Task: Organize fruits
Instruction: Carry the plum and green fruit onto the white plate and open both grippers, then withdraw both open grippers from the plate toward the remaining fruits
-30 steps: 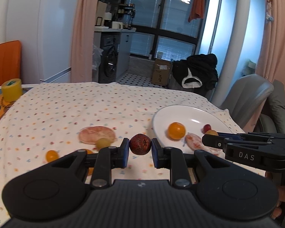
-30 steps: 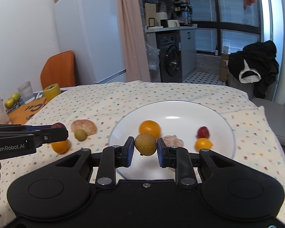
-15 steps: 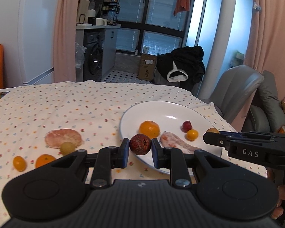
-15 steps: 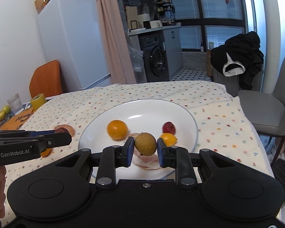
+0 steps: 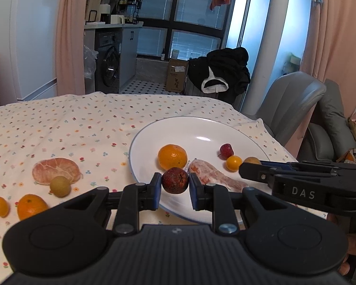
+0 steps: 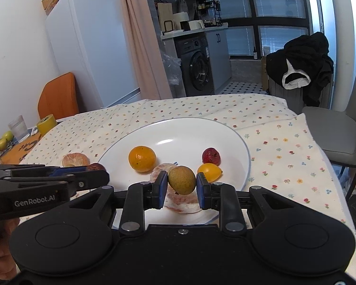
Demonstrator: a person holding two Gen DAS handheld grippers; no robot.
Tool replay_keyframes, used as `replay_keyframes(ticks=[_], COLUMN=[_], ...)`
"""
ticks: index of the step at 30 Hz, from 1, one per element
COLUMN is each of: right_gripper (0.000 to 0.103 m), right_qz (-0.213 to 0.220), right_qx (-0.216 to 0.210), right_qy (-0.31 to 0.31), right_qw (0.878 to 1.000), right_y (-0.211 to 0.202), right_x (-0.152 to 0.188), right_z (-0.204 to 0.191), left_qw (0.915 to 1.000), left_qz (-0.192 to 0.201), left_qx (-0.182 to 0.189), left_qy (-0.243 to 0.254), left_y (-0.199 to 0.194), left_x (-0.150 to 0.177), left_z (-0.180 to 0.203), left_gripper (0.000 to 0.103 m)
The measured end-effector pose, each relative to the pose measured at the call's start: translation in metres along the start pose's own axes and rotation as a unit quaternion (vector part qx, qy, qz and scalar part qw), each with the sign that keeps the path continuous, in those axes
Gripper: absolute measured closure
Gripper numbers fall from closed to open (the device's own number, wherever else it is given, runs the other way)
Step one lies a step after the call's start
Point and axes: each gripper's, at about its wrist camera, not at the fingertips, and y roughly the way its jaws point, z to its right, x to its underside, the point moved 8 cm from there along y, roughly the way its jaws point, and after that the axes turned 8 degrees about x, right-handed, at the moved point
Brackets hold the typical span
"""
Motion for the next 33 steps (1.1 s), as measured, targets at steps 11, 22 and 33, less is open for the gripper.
replay_keyframes(ticks=[11, 22, 33], right_gripper=[0.078, 0.05, 0.024], right_qz=[-0.01, 0.003, 0.018], right_qx=[-0.005, 0.001, 0.019], right_qy=[-0.003, -0.009, -0.011], right_qw=[1.0, 1.0, 1.0], right_y=[0.014, 0.009, -0.01], right_x=[0.003, -0.002, -0.003], right_z=[-0.005, -0.012, -0.017], left_qw=[0.9999, 0.9996, 0.9987], left_qz=[-0.012, -0.011, 0.019], left_qx=[0.002, -0.024, -0.043], left_qy=[-0.004, -0.01, -0.019], left_y=[0.009, -0.012, -0.04], left_x=[0.003, 0.002, -0.002], left_z=[-0.006, -0.019, -0.03], left_gripper=[0.076, 0.058, 0.026])
